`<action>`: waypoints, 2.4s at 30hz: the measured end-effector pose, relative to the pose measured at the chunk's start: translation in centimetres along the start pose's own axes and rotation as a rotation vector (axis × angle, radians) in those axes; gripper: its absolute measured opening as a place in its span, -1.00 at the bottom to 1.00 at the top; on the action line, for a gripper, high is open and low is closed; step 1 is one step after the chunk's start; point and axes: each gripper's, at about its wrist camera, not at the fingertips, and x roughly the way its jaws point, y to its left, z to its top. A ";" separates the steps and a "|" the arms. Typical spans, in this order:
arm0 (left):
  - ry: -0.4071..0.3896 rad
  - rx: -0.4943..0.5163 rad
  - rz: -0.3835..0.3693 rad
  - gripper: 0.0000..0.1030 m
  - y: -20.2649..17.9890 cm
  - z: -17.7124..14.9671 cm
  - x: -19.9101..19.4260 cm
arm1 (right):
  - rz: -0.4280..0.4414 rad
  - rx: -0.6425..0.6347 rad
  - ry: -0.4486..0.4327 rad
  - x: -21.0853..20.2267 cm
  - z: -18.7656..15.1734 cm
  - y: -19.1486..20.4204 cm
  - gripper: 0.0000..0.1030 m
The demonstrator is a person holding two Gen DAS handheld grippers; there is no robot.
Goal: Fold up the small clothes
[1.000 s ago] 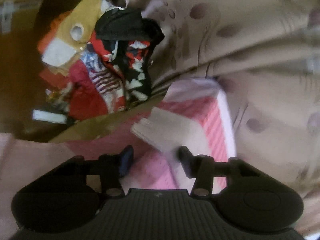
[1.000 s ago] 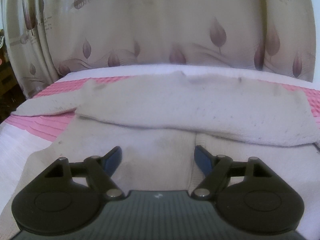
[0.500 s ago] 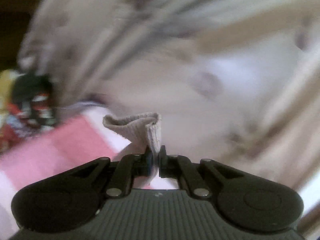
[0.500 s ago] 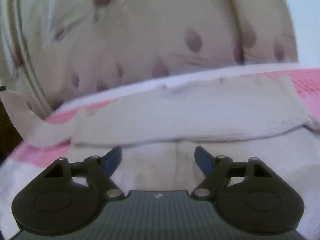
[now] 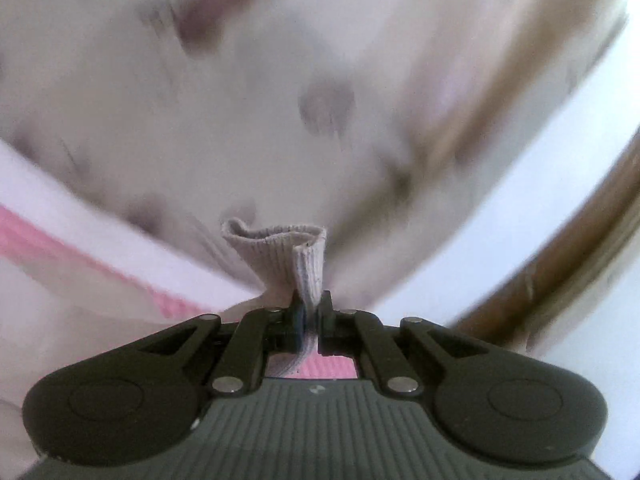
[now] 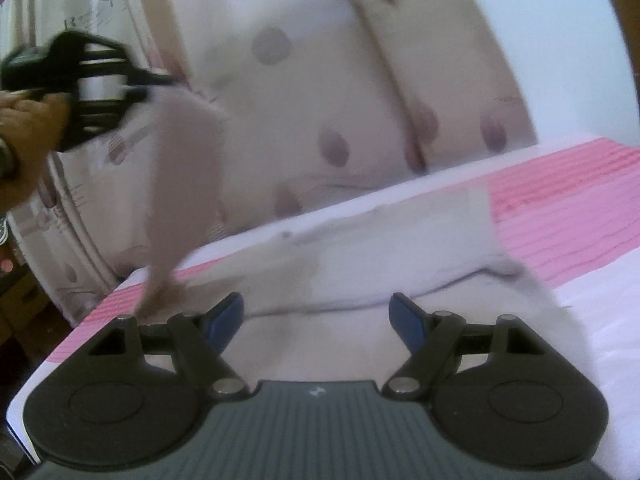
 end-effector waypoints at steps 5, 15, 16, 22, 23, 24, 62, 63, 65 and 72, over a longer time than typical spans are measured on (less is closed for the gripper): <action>0.165 0.068 0.002 -0.91 -1.2 -6.9 9.2 | -0.012 0.053 -0.007 -0.4 -0.2 -3.2 0.55; 0.138 0.076 -0.066 0.92 3.3 -11.9 12.3 | 0.023 0.121 0.012 0.0 0.4 -6.3 0.55; 0.095 0.096 -0.053 0.99 3.8 -11.8 10.6 | 0.023 0.105 0.011 -0.1 0.7 -6.3 0.55; -0.032 0.385 0.222 0.99 8.0 -12.9 2.3 | -0.060 -0.036 0.041 3.2 3.3 -6.8 0.55; -0.048 0.415 0.264 0.99 9.2 -13.2 1.7 | -0.095 -0.064 0.050 3.9 3.5 -6.9 0.55; -0.063 0.442 0.302 0.99 10.1 -13.3 1.0 | -0.125 -0.091 0.053 4.5 3.6 -7.0 0.55; -0.182 0.133 0.400 1.00 17.6 -13.5 -3.3 | -0.194 -0.246 0.065 14.8 8.7 -9.5 -0.82; -0.182 0.133 0.401 1.00 17.6 -13.5 -3.3 | -0.195 -0.228 0.080 15.1 8.4 -9.9 -0.82; -0.180 0.131 0.402 1.00 17.6 -13.5 -3.3 | -0.191 -0.204 0.100 15.2 8.2 -10.3 -0.81; -0.173 0.134 0.409 1.00 17.6 -13.4 -3.2 | -0.200 -0.078 0.172 16.0 8.2 -12.0 -0.68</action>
